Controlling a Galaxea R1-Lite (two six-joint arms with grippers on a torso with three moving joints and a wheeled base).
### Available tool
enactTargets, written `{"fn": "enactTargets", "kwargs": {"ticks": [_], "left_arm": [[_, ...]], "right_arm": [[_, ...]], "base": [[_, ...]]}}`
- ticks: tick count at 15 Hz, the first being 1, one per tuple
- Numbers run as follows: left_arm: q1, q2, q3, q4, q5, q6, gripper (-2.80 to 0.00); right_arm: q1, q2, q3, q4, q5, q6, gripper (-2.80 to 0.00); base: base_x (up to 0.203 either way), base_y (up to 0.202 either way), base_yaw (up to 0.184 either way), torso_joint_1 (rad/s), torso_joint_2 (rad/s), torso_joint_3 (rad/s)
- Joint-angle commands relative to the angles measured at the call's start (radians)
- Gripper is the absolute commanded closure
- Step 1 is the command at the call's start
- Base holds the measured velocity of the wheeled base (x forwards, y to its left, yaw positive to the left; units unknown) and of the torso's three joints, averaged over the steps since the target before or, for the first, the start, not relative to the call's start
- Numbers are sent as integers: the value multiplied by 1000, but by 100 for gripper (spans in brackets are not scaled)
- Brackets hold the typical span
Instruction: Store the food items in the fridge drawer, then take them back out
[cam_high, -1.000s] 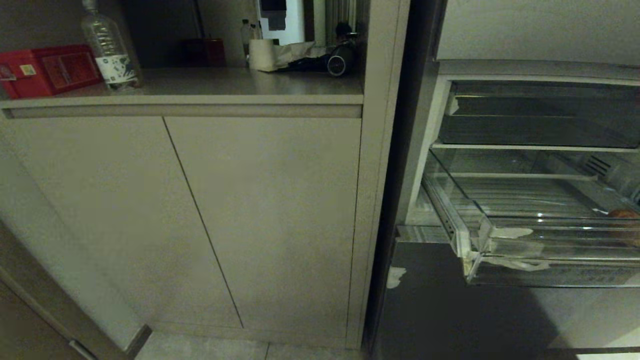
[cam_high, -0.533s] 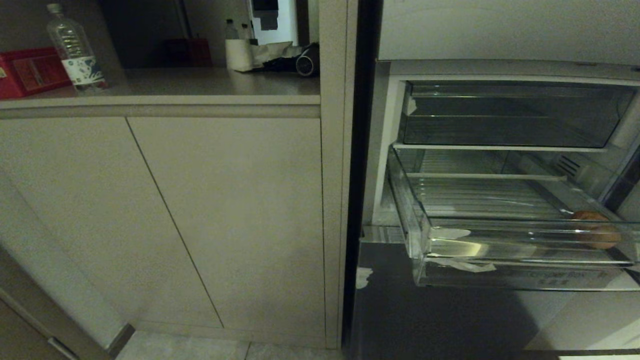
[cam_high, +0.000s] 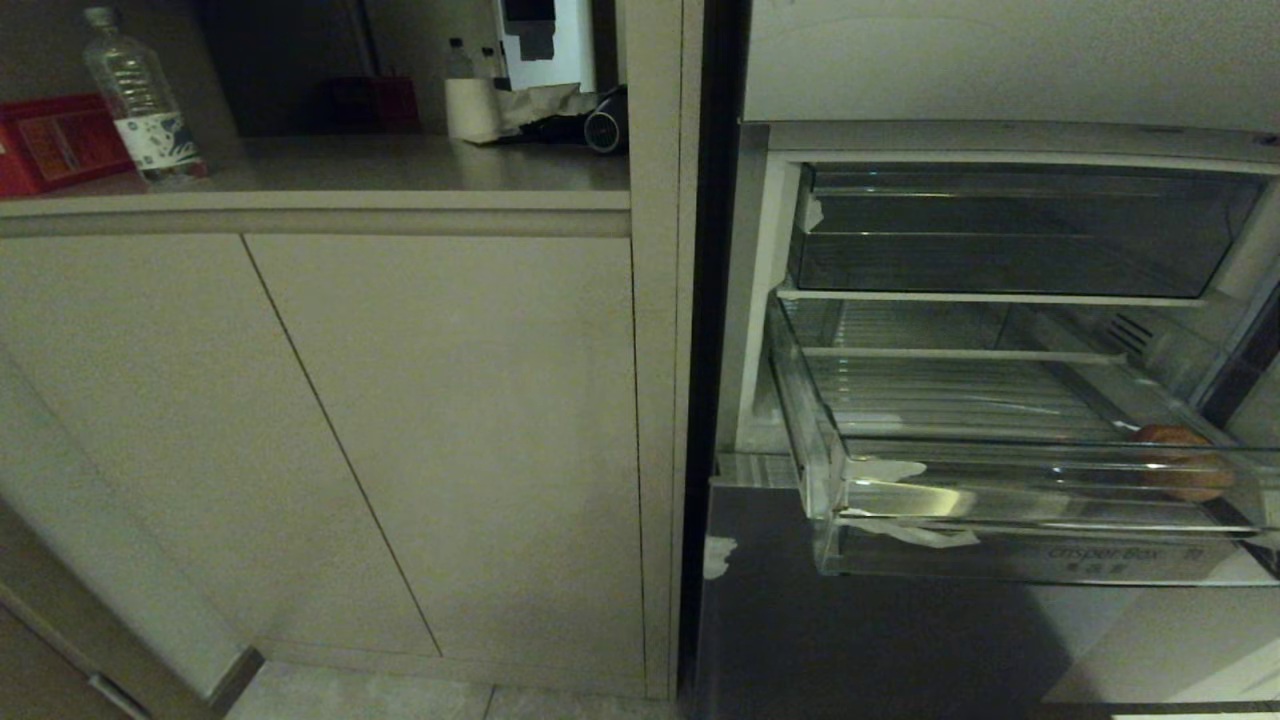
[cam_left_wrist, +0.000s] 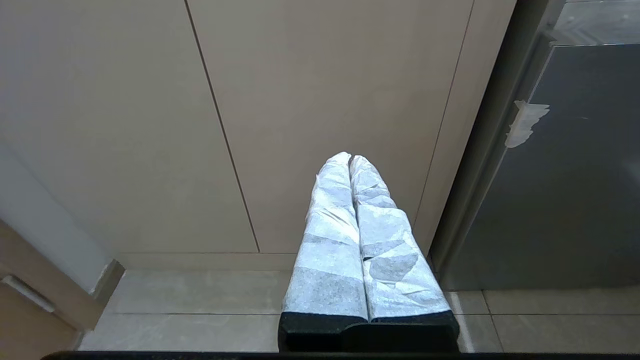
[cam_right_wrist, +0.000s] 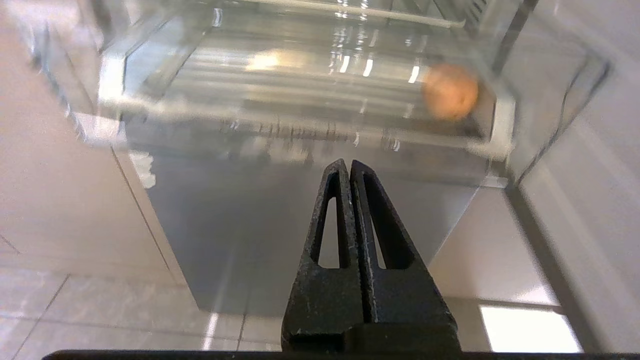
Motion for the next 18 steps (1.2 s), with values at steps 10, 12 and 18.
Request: {"fn": "enactTargets", "kwargs": {"ticks": [10, 12, 18], "left_arm": [[0, 1, 0, 0, 0, -1, 0], [0, 1, 0, 0, 1, -2, 0], [0, 1, 0, 0, 1, -2, 0]], "right_arm": [[-17, 1012, -936, 385, -237, 56, 0], [-19, 1106, -1017, 487, -257, 58, 0], [-125, 1259, -1095, 526, -287, 19, 0]], "base": [[0, 0, 0, 0, 0, 0], [0, 0, 0, 0, 0, 0], [0, 0, 0, 0, 0, 0]]}}
